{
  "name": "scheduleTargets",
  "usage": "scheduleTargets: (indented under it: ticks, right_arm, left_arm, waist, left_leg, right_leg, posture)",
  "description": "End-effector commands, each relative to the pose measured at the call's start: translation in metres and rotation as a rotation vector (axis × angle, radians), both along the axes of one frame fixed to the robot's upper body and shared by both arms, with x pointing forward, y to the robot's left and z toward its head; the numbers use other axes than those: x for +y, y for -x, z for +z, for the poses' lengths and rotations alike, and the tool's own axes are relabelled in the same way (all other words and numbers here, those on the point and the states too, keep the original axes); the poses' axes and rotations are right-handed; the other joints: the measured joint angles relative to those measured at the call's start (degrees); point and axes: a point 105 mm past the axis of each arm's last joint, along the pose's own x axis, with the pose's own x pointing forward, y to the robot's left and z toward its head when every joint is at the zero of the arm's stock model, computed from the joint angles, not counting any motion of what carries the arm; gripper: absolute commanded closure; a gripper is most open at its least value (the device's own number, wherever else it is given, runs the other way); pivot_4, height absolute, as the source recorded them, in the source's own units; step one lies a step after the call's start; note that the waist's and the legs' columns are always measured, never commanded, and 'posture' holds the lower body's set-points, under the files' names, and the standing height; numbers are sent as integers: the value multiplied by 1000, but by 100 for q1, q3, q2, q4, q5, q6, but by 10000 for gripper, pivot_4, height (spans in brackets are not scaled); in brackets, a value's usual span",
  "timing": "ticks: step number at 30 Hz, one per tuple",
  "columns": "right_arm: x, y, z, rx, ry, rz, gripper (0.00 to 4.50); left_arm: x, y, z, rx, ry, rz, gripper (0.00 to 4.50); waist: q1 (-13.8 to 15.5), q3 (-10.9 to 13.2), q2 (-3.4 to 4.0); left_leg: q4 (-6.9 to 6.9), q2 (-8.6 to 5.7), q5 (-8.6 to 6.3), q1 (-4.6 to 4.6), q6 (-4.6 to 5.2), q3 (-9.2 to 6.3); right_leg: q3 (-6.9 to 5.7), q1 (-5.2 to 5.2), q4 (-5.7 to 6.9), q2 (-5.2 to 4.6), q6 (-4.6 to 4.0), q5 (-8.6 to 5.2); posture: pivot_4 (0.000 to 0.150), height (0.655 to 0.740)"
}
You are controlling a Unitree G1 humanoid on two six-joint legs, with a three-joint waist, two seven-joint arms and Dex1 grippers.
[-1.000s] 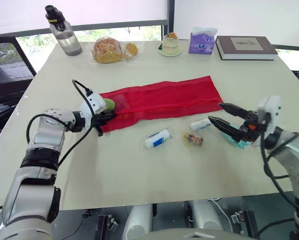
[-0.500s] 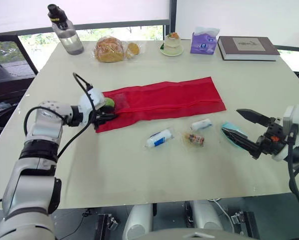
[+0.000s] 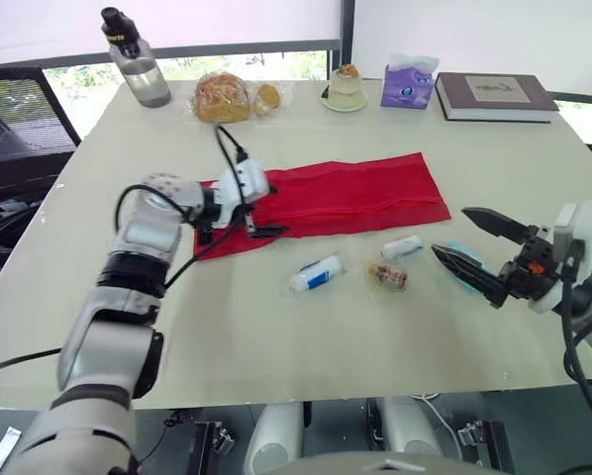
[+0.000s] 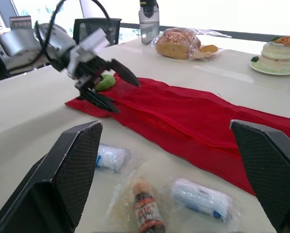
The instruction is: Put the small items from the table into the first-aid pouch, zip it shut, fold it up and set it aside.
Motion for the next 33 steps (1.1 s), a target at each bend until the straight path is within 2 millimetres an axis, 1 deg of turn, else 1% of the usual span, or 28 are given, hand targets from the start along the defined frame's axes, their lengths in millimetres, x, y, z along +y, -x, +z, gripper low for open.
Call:
scheduleTargets:
  ticks: [1, 3, 7, 8, 9, 12, 17, 22, 27, 33]
  right_arm:
    - [8, 8, 11, -60, 0, 15, 0]
    - [7, 8, 11, -63, 0, 4, 0]
    - [7, 9, 10, -63, 8, -10, 0]
    - [7, 9, 10, -63, 8, -13, 0]
    - [7, 9, 10, -64, 8, -15, 0]
    - [6, 10, 10, -66, 10, -23, 0]
    - [5, 10, 10, -71, 18, -28, 0]
    - [2, 10, 10, -72, 37, -21, 0]
    - [-1, 8, 10, -75, 54, -18, 0]
    - [-7, 10, 10, -82, 95, -4, 0]
  left_arm:
    - [-5, -15, 2, -79, -52, 48, 371]
    - [-7, -20, -2, -95, -71, 68, 371]
    - [-12, -28, -5, -108, -42, 103, 371]
    - [-13, -29, -6, -113, -43, 104, 5624]
    - [-13, -30, -7, -118, -44, 106, 8131]
    - [-16, -32, -6, -136, -31, 108, 22302]
    - [-22, -32, -1, -158, -4, 78, 44621]
    - [-20, -32, -3, -156, 1, 87, 44621]
    - [-19, -33, 0, -164, 12, 96, 44621]
    - [-21, -29, 6, -99, 124, 82, 44621]
  waist:
    - [-8, 0, -1]
    - [-43, 1, -1]
    - [-24, 0, -1]
    - [-21, 0, -1]
    - [-20, 0, -1]
    - [-18, 0, -2]
    - [-19, 0, -2]
    - [-19, 0, -2]
    - [-21, 0, -2]
    - [-21, 0, -2]
  left_leg:
    - [4, 0, 0, -3, 0, -2]
    - [4, 0, 0, -1, 0, 4]
    - [2, 1, 0, 0, 0, -2]
    - [2, 1, 0, 1, 0, -2]
    - [2, 1, 0, 1, 0, -2]
    - [7, 1, 0, 2, 0, -2]
    - [8, 1, 0, 1, 0, -2]
    - [8, 1, 0, 1, 0, -2]
    - [8, 0, 0, 1, 0, -2]
    - [8, 0, 0, 0, 0, -2]
  right_leg:
    - [0, 1, -2, 3, 1, 0]
    - [6, 2, -2, 3, 1, 0]
    - [2, 2, -1, 4, 0, 0]
    - [1, 3, 0, 4, 0, 0]
    - [1, 3, 0, 4, 0, 0]
    - [1, 7, 0, 4, 1, 1]
    - [1, 8, -1, 4, 0, 1]
    - [1, 8, -2, 4, 0, 1]
    - [0, 8, -1, 4, 0, 1]
    - [0, 8, -1, 4, 0, 1]
  posture:
    - [1500, 7400]
    - [1500, 7400]
    - [1500, 7400]
    - [1500, 7400]
    - [1500, 7400]
    - [1500, 7400]
    - [1500, 7400]
    - [1500, 7400]
    - [1500, 7400]
    - [1500, 7400]
